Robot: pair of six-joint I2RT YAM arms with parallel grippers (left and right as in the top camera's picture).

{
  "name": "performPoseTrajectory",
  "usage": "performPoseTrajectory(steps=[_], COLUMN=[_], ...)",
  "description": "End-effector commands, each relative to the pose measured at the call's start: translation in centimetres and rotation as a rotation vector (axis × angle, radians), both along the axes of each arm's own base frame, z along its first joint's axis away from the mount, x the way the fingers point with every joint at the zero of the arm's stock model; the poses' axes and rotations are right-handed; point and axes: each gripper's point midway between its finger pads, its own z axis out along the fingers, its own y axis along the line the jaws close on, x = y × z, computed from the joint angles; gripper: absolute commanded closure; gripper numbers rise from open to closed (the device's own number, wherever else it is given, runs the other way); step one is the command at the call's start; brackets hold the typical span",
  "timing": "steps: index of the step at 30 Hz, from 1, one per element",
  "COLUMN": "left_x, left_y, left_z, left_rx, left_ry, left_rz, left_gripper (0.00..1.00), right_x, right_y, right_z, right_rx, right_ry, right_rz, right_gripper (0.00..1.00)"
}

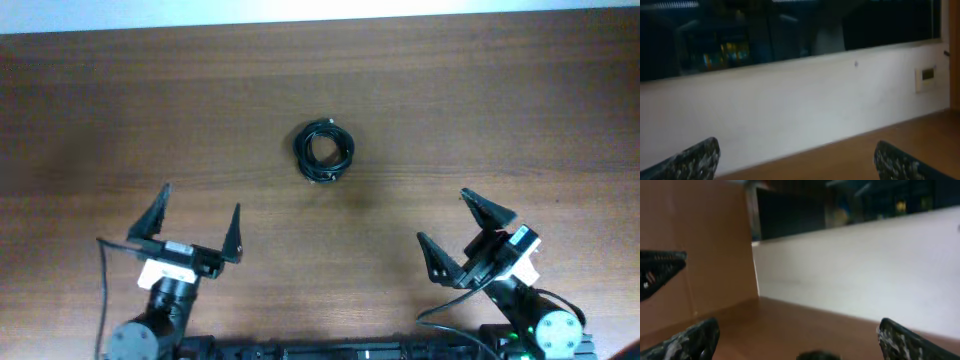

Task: Untangle cables
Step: 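Reach both grippers forward to the black cable bundle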

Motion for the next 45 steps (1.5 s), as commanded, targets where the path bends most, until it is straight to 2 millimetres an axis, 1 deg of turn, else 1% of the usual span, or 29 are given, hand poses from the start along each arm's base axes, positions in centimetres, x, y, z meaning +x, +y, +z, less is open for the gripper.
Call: performPoseTrajectory(steps=[1,4,5,8,10,12,14,15,16,17,18,19,20,21,22,23,25,27,28,29,30,32,33,35,36,38,41,43,45], left_x=[0.6,2.8,4.1,6.7,9.2,10.3,11.1,11.6,12.3,12.9,14.0,14.6,15.1,15.7,16.4,16.8,16.8,17.1,17.6,18.3,18.6,18.4,18.3,18.7,18.9,18.9,18.8,19.0,18.9], left_y=[-0.1,-0.6,-1.5,-3.2,-4.1,-4.5,-5.7,-6.4,-7.3,-7.8,-7.9,-7.9,-7.9,-8.0,-7.8,-8.2,-9.2,-10.3,-10.4,-10.0,-9.3,-9.0,-9.1,-9.3,-9.5,-9.9,-11.4,-12.5,-12.7], left_z=[5.0,6.4,6.7,6.8,5.7,4.4,3.1,2.9,2.3,1.3,-0.3,-1.3,-2.6,-4.5,-7.2,-9.9,-12.6,-16.0,-17.5,-19.9,-22.2,-24.8,-26.1,-27.7,-28.4,-29.0,-29.1,-29.3,-29.3], left_rx=[0.103,0.148,0.153,0.14,0.106,0.074,0.009,-0.047,-0.137,-0.183,-0.2,-0.208,-0.232,-0.266,-0.295,-0.293,-0.29,-0.274,-0.253,-0.225,-0.233,-0.266,-0.267,-0.284,-0.298,-0.317,-0.282,-0.248,-0.243], left_ry=[0.064,0.224,0.33,0.523,0.734,0.901,1.084,1.134,1.203,1.251,1.292,1.323,1.373,1.446,1.546,1.628,1.715,1.796,1.809,1.836,1.895,1.975,2.0,2.02,2.025,2.042,2.029,2.003,2.003], left_rz=[0.02,-0.017,-0.08,-0.21,-0.293,-0.334,-0.429,-0.475,-0.539,-0.577,-0.584,-0.58,-0.571,-0.543,-0.478,-0.446,-0.452,-0.455,-0.436,-0.358,-0.243,-0.173,-0.167,-0.151,-0.138,-0.121,-0.146,-0.16,-0.164], left_gripper=[0.01,0.01,0.01,0.01,0.01,0.01,0.01,0.01,0.01,0.01,0.01,0.01,0.01,0.01,0.01,0.01,0.01,0.01,0.01,0.01,0.01,0.01,0.04,0.07,0.12,0.22,0.23,0.47,0.65], right_x=[-1.3,-1.2,-1.2,-0.3,0.9,1.8,2.4,2.2,1.8,2.0,3.1,3.8,4.8,5.6,6.1,6.5,6.8,7.0,7.2,7.3,7.5,7.3,7.2,7.4,7.6,7.8,7.6,7.6,7.5], right_y=[-1.2,-2.7,-2.7,-2.8,-2.9,-2.7,-0.9,0.5,2.3,3.0,3.5,3.5,3.6,4.0,4.5,5.2,6.4,7.8,8.2,9.0,9.8,10.9,11.4,12.2,12.5,13.0,13.4,13.4,13.3], right_z=[5.8,8.5,9.2,9.5,9.1,9.0,9.0,9.3,9.6,9.2,8.5,7.8,6.5,4.9,3.1,1.1,-1.8,-5.1,-6.2,-7.3,-7.8,-8.1,-8.1,-8.0,-7.9,-7.8,-7.8,-7.8,-7.8], right_rx=[-0.096,-0.211,-0.276,-0.357,-0.383,-0.387,-0.36,-0.328,-0.27,-0.227,-0.188,-0.174,-0.155,-0.14,-0.137,-0.149,-0.202,-0.273,-0.279,-0.274,-0.279,-0.308,-0.322,-0.32,-0.316,-0.314,-0.324,-0.324,-0.324], right_ry=[-0.138,-0.077,-0.012,0.183,0.393,0.521,0.655,0.693,0.736,0.786,0.841,0.879,0.952,1.039,1.13,1.222,1.329,1.447,1.507,1.561,1.575,1.558,1.541,1.526,1.52,1.51,1.5,1.501,1.51], right_rz=[-0.13,-0.266,-0.274,-0.249,-0.209,-0.169,-0.002,0.114,0.28,0.368,0.434,0.448,0.467,0.494,0.515,0.537,0.557,0.55,0.528,0.526,0.537,0.565,0.578,0.58,0.58,0.579,0.589,0.59,0.589], right_gripper=[0.02,0.02,0.02,0.02,0.01,0.02,0.02,0.02,0.02,0.02,0.02,0.02,0.02,0.02,0.02,0.02,0.02,0.02,0.02,0.02,0.02,0.02,0.02,0.02,0.02,0.02,0.02,0.02,0.02])
